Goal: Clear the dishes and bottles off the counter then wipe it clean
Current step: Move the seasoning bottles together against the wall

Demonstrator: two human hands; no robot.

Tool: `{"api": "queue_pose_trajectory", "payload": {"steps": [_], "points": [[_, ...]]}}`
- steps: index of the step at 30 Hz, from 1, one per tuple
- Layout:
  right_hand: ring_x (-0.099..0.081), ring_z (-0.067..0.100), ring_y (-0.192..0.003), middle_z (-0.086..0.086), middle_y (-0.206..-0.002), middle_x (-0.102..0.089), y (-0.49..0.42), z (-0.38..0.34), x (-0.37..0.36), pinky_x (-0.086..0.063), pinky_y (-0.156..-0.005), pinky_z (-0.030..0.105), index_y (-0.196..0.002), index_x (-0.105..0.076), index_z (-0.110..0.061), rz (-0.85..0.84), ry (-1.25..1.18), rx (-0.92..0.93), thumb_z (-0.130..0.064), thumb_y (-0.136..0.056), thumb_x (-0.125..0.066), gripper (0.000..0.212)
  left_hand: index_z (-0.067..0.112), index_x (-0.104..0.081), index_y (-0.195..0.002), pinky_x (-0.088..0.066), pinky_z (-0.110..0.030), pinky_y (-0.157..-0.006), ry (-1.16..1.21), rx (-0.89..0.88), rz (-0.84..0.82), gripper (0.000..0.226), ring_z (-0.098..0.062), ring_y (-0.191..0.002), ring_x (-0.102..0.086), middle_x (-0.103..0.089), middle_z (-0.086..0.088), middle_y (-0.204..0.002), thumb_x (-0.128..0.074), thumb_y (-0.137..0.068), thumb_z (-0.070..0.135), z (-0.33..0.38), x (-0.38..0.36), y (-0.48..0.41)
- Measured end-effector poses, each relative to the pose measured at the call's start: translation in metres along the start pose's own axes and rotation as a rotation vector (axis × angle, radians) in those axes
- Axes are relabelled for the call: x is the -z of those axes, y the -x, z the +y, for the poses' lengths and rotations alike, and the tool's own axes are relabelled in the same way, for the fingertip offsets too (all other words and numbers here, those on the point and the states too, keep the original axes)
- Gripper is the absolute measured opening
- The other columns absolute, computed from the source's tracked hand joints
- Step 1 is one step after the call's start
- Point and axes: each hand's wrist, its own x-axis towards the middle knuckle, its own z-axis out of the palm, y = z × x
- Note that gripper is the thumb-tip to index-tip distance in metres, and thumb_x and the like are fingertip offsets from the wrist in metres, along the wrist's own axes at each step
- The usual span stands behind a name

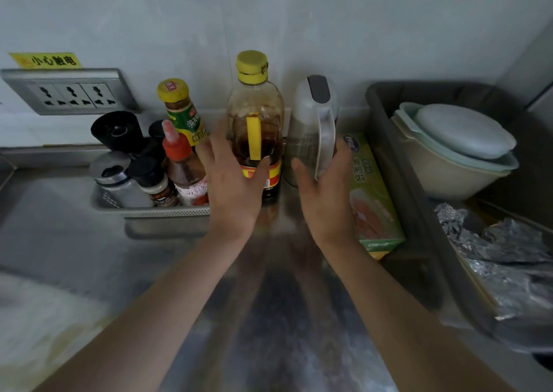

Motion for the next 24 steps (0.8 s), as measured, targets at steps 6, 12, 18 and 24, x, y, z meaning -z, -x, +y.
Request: {"api": "queue_pose_trajectory", "payload": {"steps": [6, 12, 18, 24], "points": [[-0.063, 0.022, -0.083, 0.009, -0.092, -0.064, -0.004, 0.004, 0.006, -0.051, -0.072, 0.035, -0.112, -0.051, -0.006, 0.102, 0.237, 0.045, -0.016, -0.095, -0.051, 0.02, 0.005, -0.042, -0.123, -0.034, -0.027, -0.086, -0.213, 0.121, -0.127, 0.058, -0.03, -0.117, -0.045, -0.048, -0.015, -0.125, -0.072, -0.078, 0.023, -0.024, -0.009, 0.003], [-0.063, 0.023, -0.076, 0.009, -0.086, -0.065, -0.003, 0.003, 0.004, -0.048, -0.064, 0.031, -0.109, -0.054, -0.005, 0.116, 0.319, 0.057, -0.015, -0.093, -0.055, 0.019, 0.005, -0.045, -0.106, -0.04, -0.04, -0.075, -0.347, 0.134, -0.024, 0.049, -0.032, -0.101, -0.052, -0.054, -0.013, -0.109, -0.071, -0.078, 0.035, -0.024, -0.021, 0.001], [-0.064, 0.028, -0.081, 0.014, -0.091, -0.065, 0.0, 0.003, 0.003, -0.045, -0.065, 0.03, -0.117, -0.053, -0.002, 0.125, 0.384, 0.1, -0.015, -0.094, -0.051, 0.026, 0.006, -0.044, -0.105, -0.042, -0.046, -0.083, -0.375, 0.128, -0.011, 0.049, -0.033, -0.1, -0.052, -0.053, -0.013, -0.106, -0.07, -0.078, 0.037, -0.028, -0.025, 0.004], [-0.062, 0.027, -0.08, 0.014, -0.09, -0.064, -0.003, 0.004, 0.002, -0.037, -0.064, 0.023, -0.12, -0.054, -0.002, 0.138, 0.429, 0.109, -0.015, -0.095, -0.05, 0.029, 0.006, -0.045, -0.112, -0.04, -0.045, -0.092, -0.298, 0.116, -0.083, 0.05, -0.03, -0.109, -0.047, -0.05, -0.013, -0.114, -0.07, -0.079, 0.034, -0.029, -0.018, 0.007]]}}
